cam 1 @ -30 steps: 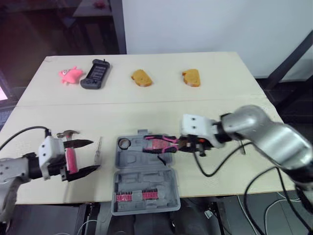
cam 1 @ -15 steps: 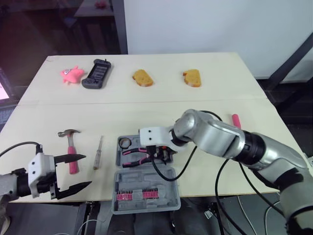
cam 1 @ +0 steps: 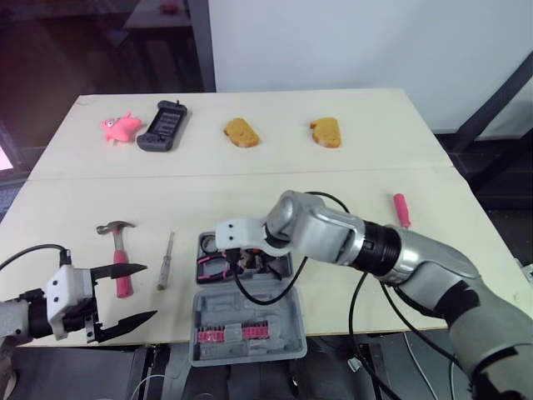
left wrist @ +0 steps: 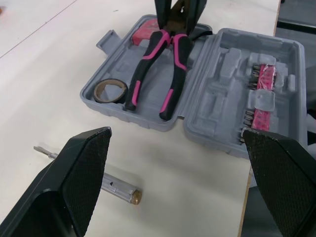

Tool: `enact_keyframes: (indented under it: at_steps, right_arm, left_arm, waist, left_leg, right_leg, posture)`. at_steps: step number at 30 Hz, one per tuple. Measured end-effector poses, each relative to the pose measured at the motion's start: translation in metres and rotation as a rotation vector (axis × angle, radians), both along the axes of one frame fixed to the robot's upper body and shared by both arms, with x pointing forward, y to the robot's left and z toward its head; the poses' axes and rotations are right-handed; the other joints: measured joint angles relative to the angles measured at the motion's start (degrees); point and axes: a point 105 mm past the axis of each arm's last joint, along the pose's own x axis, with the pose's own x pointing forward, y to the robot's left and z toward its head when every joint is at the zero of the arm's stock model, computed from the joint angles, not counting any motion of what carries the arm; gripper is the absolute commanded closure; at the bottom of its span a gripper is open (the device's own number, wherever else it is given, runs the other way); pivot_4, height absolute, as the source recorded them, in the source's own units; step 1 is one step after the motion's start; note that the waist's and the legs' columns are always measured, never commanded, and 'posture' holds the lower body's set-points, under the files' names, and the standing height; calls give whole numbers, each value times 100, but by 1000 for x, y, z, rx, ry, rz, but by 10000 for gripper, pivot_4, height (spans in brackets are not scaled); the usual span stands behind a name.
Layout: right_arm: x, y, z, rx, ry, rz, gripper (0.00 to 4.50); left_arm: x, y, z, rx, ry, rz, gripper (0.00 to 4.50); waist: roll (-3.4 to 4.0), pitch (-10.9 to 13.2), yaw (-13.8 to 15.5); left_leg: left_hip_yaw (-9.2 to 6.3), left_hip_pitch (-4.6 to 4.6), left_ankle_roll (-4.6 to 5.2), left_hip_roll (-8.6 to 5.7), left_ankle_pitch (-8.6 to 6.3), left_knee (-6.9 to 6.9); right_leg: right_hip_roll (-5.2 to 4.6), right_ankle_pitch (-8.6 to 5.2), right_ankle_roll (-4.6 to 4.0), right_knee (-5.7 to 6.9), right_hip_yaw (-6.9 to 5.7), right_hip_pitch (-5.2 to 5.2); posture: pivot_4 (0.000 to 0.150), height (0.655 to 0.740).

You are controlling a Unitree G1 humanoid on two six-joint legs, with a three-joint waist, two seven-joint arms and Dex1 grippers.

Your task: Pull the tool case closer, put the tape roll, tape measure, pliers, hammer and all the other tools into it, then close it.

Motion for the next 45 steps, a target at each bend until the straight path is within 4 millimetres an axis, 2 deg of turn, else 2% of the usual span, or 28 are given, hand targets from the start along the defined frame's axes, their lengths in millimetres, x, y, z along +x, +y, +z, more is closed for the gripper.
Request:
enact_keyframes:
  at_steps: [15,25,29,31,38,42,45]
  right_arm:
    - [0,9,-10,6,28,-6,35282]
    - [-1,6,-22,38,40,-16,35282]
    - [-3,3,-31,37,59,-33,16081]
    - [1,3,-29,47,51,-46,6480]
    - [6,5,-23,88,71,-74,6480]
    - [4,13,-11,176,115,-68,6480]
    - [1,21,-5,237,148,-62,14594]
  left_arm:
    - [6,-1,4,6,-25,-1,0]
    - [9,-2,4,14,-34,4,0]
    - [10,-2,5,15,-38,6,0]
    - [10,-2,5,15,-40,7,0]
    - [14,-1,7,14,-51,12,0]
    - [15,0,6,20,-49,13,0]
    - [16,0,5,18,-45,13,0]
  waist:
    - [-2,-1,-27]
    - [-2,-2,-78]
    - [-4,-3,-125]
    - [-4,-3,-133]
    - [-4,-3,-145]
    - [-4,-3,-143]
    - [-5,-3,-143]
  left_leg:
    - [-2,1,0,0,0,-3]
    - [-4,1,0,1,0,-4]
    - [-5,1,0,0,0,-3]
    - [-5,2,0,0,0,-2]
    - [-7,3,0,0,0,-4]
    - [-8,2,0,0,0,-5]
    - [-8,2,0,0,0,-5]
  right_leg:
    - [3,0,1,2,-1,-1]
    - [3,1,1,4,-1,0]
    - [2,1,1,4,-2,2]
    - [1,1,2,4,-2,4]
    - [2,1,2,4,-3,3]
    - [2,1,2,4,-3,3]
    - [2,1,2,4,-3,4]
  posture:
    - [1500,7400]
    - [1500,7400]
    - [1500,7400]
    - [1500,7400]
    - [1500,7400]
    - [1500,7400]
    - [1500,7400]
